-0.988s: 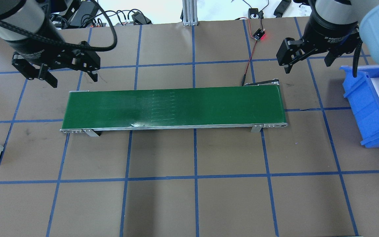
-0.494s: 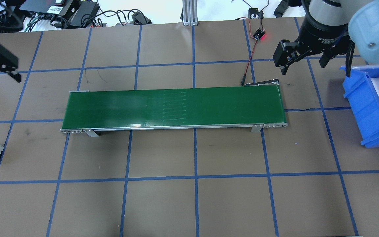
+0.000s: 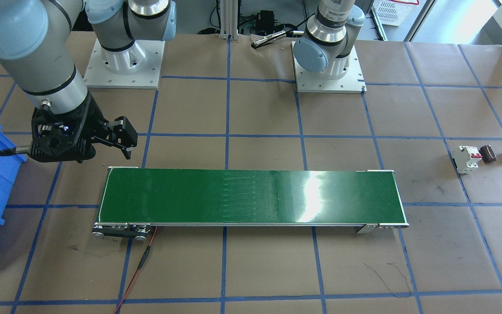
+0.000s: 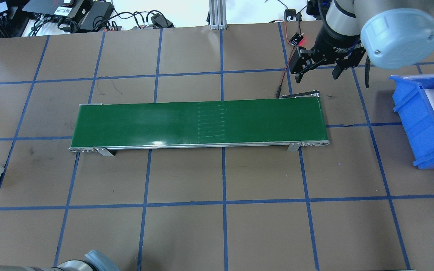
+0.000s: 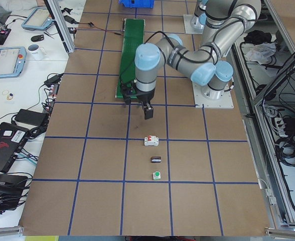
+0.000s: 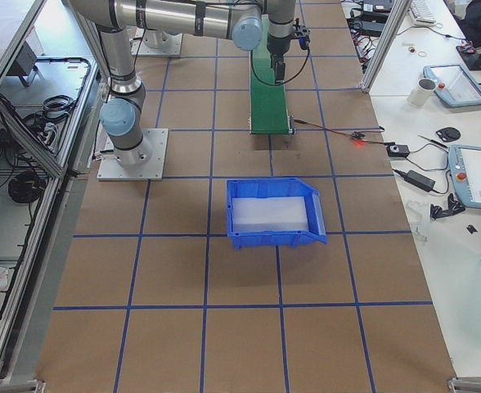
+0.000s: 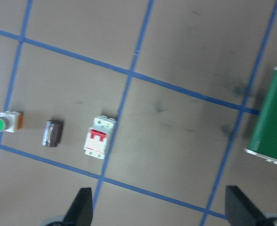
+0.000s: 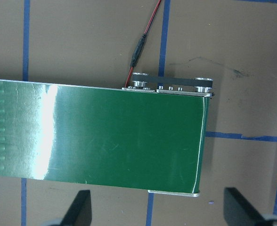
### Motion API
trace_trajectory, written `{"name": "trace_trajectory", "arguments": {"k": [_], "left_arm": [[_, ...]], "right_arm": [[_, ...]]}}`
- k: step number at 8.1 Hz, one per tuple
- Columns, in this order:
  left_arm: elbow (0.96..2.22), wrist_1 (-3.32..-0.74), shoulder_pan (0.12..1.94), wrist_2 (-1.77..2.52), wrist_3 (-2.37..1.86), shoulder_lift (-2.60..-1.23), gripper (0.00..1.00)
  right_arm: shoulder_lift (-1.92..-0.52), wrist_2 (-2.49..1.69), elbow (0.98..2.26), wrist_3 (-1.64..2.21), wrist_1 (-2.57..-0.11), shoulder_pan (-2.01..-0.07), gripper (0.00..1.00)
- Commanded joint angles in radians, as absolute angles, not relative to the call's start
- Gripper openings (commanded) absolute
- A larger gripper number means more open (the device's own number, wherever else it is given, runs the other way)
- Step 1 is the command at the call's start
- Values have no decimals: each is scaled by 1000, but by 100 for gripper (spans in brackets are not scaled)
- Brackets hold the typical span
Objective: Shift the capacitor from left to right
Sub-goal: 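Grasp the dark capacitor with the left gripper while the right gripper lowers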
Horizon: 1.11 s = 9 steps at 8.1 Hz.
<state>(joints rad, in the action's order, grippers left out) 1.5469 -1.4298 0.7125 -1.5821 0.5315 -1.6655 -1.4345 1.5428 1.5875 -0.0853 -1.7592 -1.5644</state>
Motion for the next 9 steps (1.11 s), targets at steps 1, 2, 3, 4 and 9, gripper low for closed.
{"name": "trace_trajectory", "arguments": {"k": [1, 2, 3, 4, 9], "left_arm": [[1555, -1297, 531, -1585, 734, -1855, 100], [1562, -1182, 526, -1583, 747, -1911, 100], [1566, -1136, 526, -1583, 747, -1940, 100], [1594, -1135, 526, -1582, 791, -1951, 100], [1692, -1032, 522, -1583, 948, -2017, 100]], "right_arm": [[-1382, 1519, 1603, -80, -1784, -1565, 100], [-1367, 1517, 1615, -80, -1786, -1566, 100], [-1338, 1517, 1621, -78, -1798, -1566, 100], [-1339, 1517, 1621, -77, -1807, -1566, 100], [-1289, 1456, 1621, -78, -1943, -1569, 100]]}}
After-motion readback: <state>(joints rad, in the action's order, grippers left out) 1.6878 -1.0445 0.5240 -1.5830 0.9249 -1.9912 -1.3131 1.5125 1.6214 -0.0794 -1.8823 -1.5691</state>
